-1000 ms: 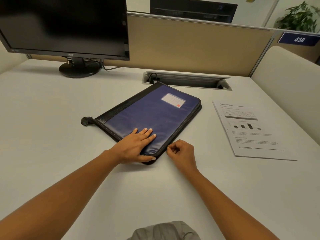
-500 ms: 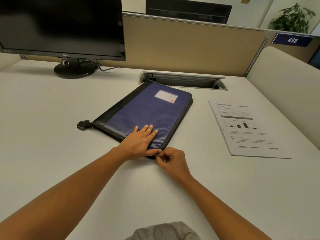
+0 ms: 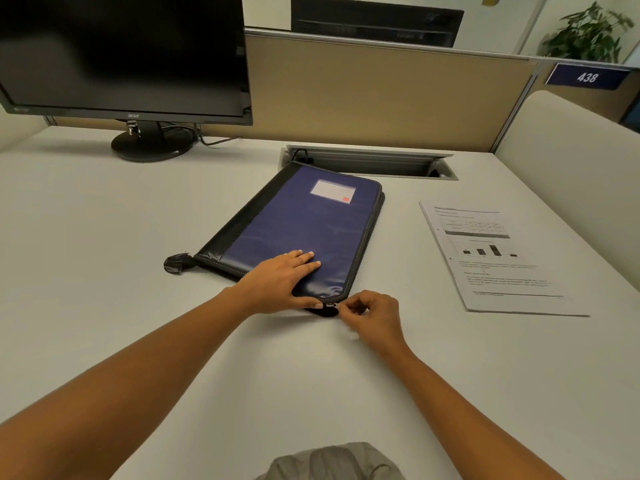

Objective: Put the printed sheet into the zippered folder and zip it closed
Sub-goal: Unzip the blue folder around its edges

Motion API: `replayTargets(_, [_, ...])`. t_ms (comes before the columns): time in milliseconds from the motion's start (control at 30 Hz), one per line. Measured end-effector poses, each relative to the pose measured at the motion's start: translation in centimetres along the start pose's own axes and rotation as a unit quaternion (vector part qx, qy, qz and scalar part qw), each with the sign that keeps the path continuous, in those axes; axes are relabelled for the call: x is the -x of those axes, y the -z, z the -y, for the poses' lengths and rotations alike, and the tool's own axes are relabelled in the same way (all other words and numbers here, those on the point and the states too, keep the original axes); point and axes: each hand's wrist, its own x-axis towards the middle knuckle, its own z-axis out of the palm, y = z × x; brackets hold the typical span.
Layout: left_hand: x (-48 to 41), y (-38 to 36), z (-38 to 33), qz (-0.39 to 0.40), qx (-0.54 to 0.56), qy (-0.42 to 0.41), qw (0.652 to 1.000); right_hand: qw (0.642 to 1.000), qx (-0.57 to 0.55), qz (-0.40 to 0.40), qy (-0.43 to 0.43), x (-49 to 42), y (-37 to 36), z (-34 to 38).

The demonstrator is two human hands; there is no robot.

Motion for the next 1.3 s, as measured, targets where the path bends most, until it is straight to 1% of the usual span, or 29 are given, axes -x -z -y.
replayTargets(167, [0.4,0.4,1.9,-0.006,-0.056,0.031,0.998,0.998,-0.030,-0.031,-0.049,-0.8,2.2,-0.9])
replayTargets(367, [-0.8,0.4,0.6,0.036,-0.129,0.025,0.991,0.996,-0.036,-0.053,-0.060,-0.9,3.1,-1.4])
replayTargets(433, [-1.1,0.4,0.1,0.036,-0.140,0.020,0.989,0.997,-0.040,-0.040,-0.061,-0.7,3.2,-1.4])
replayTargets(533, [-1.5,0.3,-0.7,0.011,-0.153,0.007,0.988,0.997,-0.050,0.000,-0.051,-0.4,2.7,-1.1])
replayTargets(667, [-1.6,0.1,-1.6,0.005,-0.136,0.013,0.991,0.999,-0.033,0.028,-0.026,-0.2,1.1,-0.6])
replayTargets(767, [-1.3,-0.1,-2.2,-0.004,-0.083,0.063,0.995,1.000,-0.011,0.023,-0.015,-0.1,0.1,-0.4])
replayTargets(833, [-0.8,-0.4,-2.8,-0.035,-0.015,0.107,0.994,1.000,-0.003,0.009,-0.009,0.1,-0.2,-0.3])
replayTargets(867, [-0.3,-0.6,-3.3,-0.070,0.014,0.118,0.990,1.000,-0.001,0.001,-0.006,0.2,-0.3,-0.3])
replayTargets(900, [0.4,-0.8,-3.9,-0.128,0.031,0.114,0.985,1.000,0.000,-0.008,-0.005,0.3,-0.3,-0.3])
replayTargets(933, [1.0,-1.0,-4.6,-0.206,0.045,0.098,0.973,1.000,0.001,-0.016,-0.007,0.4,-0.4,-0.3])
replayTargets(967, [1.5,-1.4,-5.2,-0.285,0.061,0.085,0.953,1.000,0.002,-0.024,-0.012,0.5,-0.5,-0.2])
replayTargets(1000, [2.0,-1.7,-5.7,-0.340,0.083,0.089,0.933,0.999,0.001,-0.031,-0.017,0.6,-0.6,-0.2])
replayTargets(1033, [2.3,-1.9,-6.3,-0.349,0.115,0.109,0.924,0.999,-0.001,-0.035,-0.021,0.6,-0.6,-0.1])
replayTargets(1067, [2.5,-1.9,-6.8,-0.315,0.169,0.147,0.922,0.999,-0.002,-0.037,-0.022,0.6,-0.6,-0.1])
replayTargets(1133, [2.2,-1.9,-7.5,-0.199,0.278,0.229,0.911,0.999,0.002,-0.039,-0.026,0.7,-0.7,0.0])
replayTargets(1167, [1.9,-1.9,-7.7,-0.156,0.310,0.253,0.903,0.999,0.003,-0.039,-0.027,0.8,-0.7,0.0])
replayTargets(1200, [1.6,-1.9,-7.8,-0.135,0.335,0.263,0.894,0.999,0.001,-0.039,-0.025,0.9,-0.7,0.0])
replayTargets(1300, [0.8,-1.6,-8.0,-0.117,0.393,0.278,0.869,1.000,-0.005,-0.026,0.000,1.3,-0.7,-0.1])
